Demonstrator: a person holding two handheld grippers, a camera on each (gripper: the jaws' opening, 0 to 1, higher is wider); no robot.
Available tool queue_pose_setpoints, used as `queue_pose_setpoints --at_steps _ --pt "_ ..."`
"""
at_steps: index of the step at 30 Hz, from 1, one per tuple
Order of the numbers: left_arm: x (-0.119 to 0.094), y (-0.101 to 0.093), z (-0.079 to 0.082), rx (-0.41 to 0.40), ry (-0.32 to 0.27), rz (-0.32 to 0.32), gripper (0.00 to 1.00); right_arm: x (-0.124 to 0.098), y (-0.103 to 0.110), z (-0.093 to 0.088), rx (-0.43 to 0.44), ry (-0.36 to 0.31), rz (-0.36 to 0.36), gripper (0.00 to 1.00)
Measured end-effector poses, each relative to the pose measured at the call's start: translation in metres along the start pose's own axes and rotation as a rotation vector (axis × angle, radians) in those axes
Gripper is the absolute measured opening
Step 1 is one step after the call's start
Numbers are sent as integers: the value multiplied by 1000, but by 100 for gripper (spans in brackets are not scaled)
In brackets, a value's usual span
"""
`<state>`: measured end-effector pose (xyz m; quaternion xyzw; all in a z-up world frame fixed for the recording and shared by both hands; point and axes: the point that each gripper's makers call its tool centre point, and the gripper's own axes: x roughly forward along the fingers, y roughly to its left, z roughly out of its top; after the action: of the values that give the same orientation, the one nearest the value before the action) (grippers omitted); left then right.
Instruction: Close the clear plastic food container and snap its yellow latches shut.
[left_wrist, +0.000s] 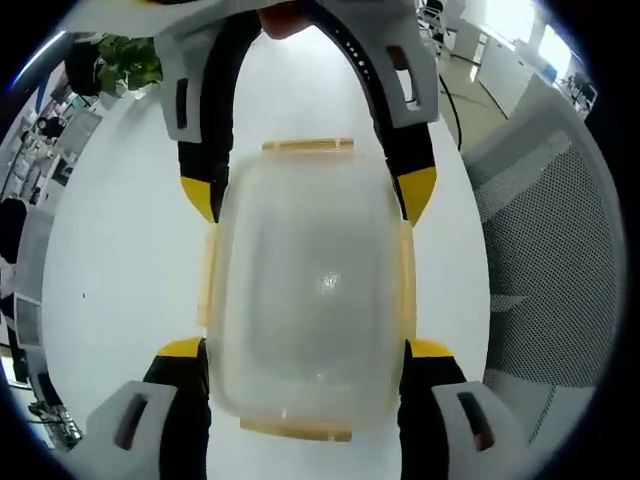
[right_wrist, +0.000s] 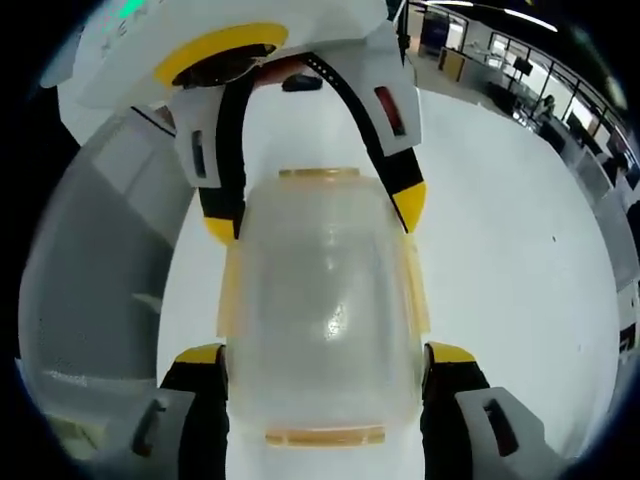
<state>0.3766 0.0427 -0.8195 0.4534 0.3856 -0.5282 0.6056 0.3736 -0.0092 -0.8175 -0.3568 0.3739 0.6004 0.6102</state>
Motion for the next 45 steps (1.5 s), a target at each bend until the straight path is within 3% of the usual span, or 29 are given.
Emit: queue_pose_setpoints --at_steps 19,45 --pt "-12 -1 -34 -12 8 0 78 16 3 32 -12 -18 -2 80" --pt "-14 0 -44 -34 -22 -22 79 22 2 42 -20 -11 -15 81"
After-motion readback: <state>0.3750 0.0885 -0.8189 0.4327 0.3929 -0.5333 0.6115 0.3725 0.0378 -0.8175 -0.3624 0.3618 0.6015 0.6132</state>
